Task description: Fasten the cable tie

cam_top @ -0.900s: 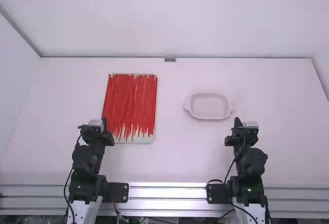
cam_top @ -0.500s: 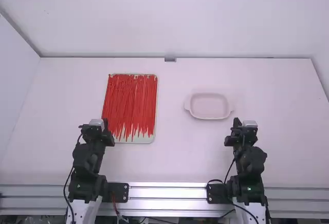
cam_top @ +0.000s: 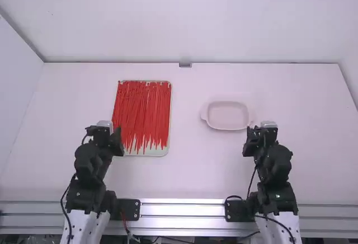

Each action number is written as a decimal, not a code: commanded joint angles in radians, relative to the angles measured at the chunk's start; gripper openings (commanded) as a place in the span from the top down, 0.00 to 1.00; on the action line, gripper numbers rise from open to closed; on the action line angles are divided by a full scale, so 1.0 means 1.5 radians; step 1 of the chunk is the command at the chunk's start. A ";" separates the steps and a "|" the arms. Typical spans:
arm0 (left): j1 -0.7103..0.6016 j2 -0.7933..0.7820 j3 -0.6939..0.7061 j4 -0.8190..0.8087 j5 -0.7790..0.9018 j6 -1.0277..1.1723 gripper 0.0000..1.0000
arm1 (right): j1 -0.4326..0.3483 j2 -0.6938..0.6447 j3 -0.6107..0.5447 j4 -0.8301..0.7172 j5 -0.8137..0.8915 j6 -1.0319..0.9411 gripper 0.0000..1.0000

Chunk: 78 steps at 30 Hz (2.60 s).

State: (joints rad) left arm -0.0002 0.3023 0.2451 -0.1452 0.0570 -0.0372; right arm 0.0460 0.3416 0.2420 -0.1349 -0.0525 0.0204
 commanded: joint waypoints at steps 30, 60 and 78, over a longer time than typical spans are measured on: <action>-0.022 0.508 0.441 -0.233 -0.019 -0.123 0.17 | 0.136 0.560 0.475 -0.281 -0.102 0.035 0.17; -0.026 1.124 0.924 -0.399 -0.101 -0.097 0.01 | 0.142 0.684 0.602 -0.404 -0.124 0.041 0.00; -0.026 1.250 0.922 -0.265 -0.138 -0.102 0.19 | 0.130 0.684 0.602 -0.405 -0.124 0.041 0.00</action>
State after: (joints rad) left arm -0.0303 2.1540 1.6093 -0.5453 -0.1276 -0.1913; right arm 0.2440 1.3613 1.1069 -0.7376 -0.2329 0.0792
